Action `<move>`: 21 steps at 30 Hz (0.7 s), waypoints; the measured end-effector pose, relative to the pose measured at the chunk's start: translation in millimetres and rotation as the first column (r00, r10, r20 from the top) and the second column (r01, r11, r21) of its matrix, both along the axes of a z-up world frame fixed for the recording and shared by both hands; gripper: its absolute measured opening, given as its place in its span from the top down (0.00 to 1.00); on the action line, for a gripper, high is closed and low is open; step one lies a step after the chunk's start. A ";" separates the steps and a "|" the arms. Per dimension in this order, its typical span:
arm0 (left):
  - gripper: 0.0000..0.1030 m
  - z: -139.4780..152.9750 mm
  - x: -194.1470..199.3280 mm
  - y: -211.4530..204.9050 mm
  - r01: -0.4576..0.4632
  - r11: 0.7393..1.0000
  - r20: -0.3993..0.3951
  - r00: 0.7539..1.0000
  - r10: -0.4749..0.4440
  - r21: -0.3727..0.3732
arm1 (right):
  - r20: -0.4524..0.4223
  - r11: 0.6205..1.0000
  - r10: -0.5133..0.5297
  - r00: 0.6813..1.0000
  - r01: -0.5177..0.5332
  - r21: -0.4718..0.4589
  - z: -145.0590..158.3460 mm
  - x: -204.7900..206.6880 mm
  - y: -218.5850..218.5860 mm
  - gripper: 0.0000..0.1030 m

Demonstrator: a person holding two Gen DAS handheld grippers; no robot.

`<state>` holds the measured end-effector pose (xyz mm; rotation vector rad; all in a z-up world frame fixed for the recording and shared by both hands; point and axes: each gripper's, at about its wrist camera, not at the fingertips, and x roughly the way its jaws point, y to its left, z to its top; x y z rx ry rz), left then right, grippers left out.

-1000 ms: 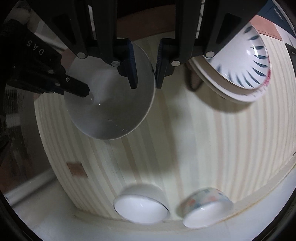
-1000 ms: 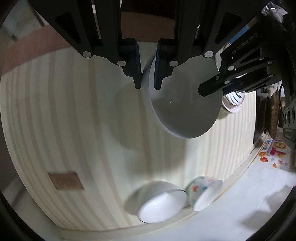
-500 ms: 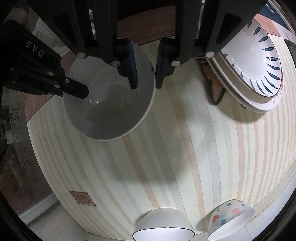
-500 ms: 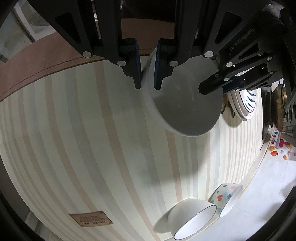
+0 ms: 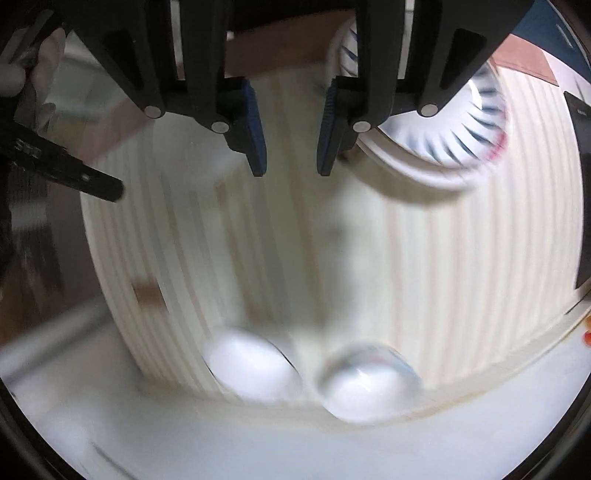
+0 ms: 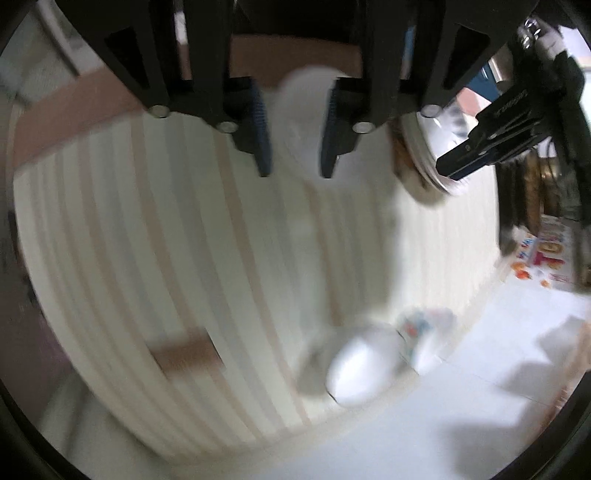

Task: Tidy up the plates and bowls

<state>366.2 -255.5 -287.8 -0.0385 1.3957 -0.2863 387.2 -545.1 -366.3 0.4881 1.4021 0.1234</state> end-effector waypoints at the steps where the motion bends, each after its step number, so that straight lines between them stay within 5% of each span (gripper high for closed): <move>1: 0.75 1.9 12.3 7.5 -0.024 1.000 0.011 1.000 0.024 0.002 | 0.026 1.000 0.010 1.000 -0.010 0.008 7.1 12.5 4.0 0.63; 8: 0.75 -8.0 133.0 60.0 -0.239 0.971 0.018 0.971 0.239 -0.025 | 0.161 0.988 0.153 0.975 -0.156 0.006 23.0 157.9 77.3 0.63; 12: 0.75 -31.0 181.4 70.8 -0.284 0.958 -0.019 0.959 0.283 -0.027 | 0.117 0.972 0.234 0.965 -0.229 -0.058 -6.0 240.9 124.9 0.63; 17: 0.75 -77.2 216.6 78.9 -0.303 0.952 -0.109 0.948 0.298 -0.033 | 0.018 0.953 0.280 0.960 -0.276 -0.122 -53.6 285.4 154.2 0.66; 19: 0.84 -88.1 221.7 77.9 -0.299 0.954 -0.111 0.949 0.294 -0.035 | -0.007 0.947 0.293 0.956 -0.291 -0.135 -68.6 289.4 157.8 0.84; 21: 0.87 -94.0 223.4 77.6 -0.295 0.954 -0.109 0.951 0.288 -0.054 | -0.010 0.955 0.276 0.961 -0.275 -0.112 -76.6 289.6 159.8 0.91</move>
